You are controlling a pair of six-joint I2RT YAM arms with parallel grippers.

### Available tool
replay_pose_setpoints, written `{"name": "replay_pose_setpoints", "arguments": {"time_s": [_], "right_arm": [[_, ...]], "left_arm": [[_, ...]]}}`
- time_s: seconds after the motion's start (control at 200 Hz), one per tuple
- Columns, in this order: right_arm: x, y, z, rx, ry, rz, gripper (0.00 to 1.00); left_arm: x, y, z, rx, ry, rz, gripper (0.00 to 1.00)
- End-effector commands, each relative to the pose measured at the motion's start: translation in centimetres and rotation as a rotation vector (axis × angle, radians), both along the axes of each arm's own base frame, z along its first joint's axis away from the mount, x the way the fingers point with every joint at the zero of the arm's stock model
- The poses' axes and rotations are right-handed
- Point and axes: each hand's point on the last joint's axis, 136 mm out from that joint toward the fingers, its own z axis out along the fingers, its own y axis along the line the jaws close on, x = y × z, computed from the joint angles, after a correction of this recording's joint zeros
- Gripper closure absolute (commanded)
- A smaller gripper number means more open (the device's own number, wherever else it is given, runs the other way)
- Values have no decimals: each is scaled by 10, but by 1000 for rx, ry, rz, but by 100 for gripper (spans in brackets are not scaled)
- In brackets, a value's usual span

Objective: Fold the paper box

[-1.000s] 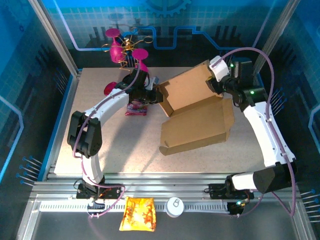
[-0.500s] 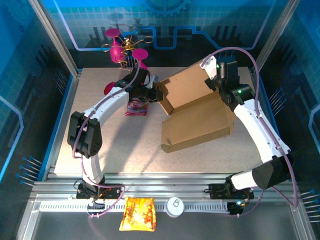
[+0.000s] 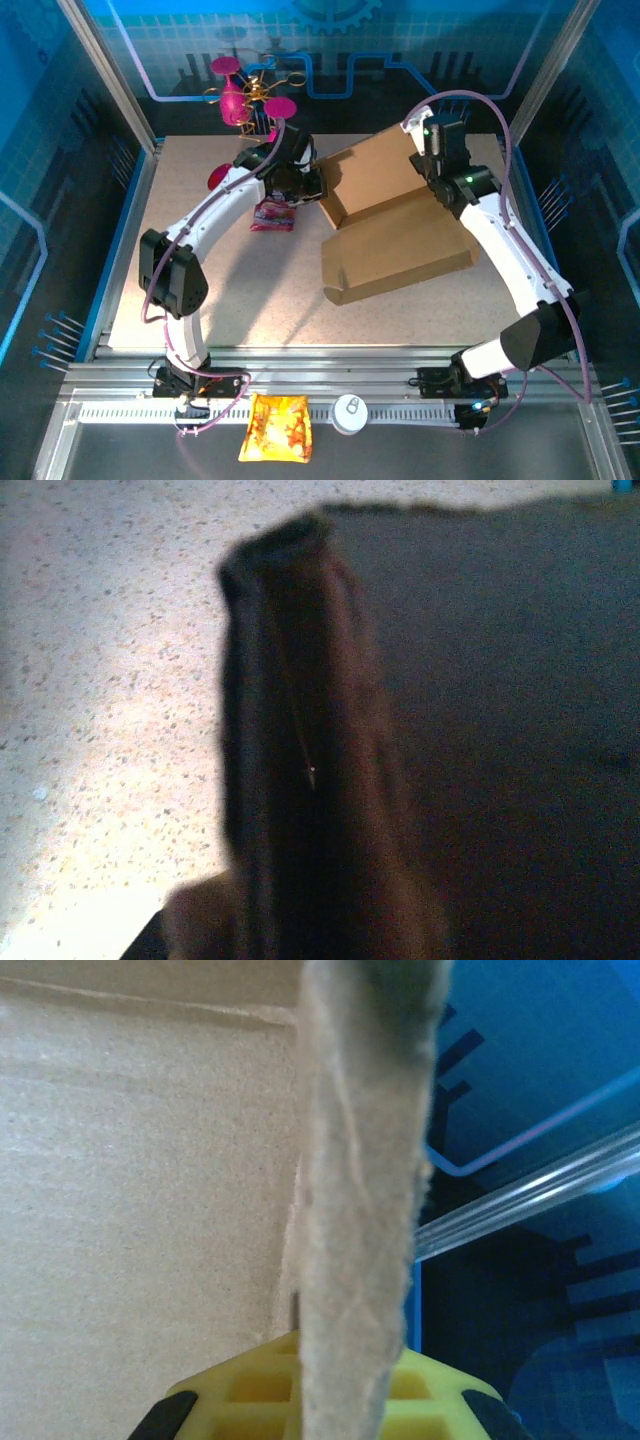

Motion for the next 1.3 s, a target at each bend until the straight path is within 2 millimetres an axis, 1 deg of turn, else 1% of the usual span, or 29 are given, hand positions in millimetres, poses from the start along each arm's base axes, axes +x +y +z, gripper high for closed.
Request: {"name": "replay_pose_setpoints", "arguments": {"time_s": [0.0,0.16,0.29,0.325,0.385,0.51,0.65,0.8,0.88,0.981,1.106,1.221,1.296], "right_arm": [[-5,-29,4,-86,16,-166,100],[-5,-34,0,-132,36,-205,100],[-6,-29,-7,-139,58,-176,100],[-6,-27,-11,-129,71,-158,100],[-7,-16,-19,-79,108,-90,100],[-10,-9,-31,-4,159,-45,100],[-12,-3,-33,60,176,-7,100],[-17,3,-32,182,204,27,86],[-21,1,-32,240,221,22,78],[-25,-2,-33,281,234,21,70],[-29,1,-35,313,245,34,61],[-33,2,-37,328,253,33,59],[-34,0,-43,328,261,13,63]], "left_arm": [[-4,33,-2,116,58,136,100],[-5,38,-1,150,78,141,100],[-6,42,2,184,78,131,100],[-5,43,4,197,77,127,100],[-5,45,8,215,73,112,100],[-4,47,12,234,85,81,100],[-3,50,14,233,103,72,100],[-4,50,12,233,117,60,100],[-4,51,11,232,123,53,100],[-5,51,10,234,127,49,100],[-4,50,9,229,132,45,100],[-4,49,8,227,136,42,100],[-4,49,8,223,135,41,100]]}}
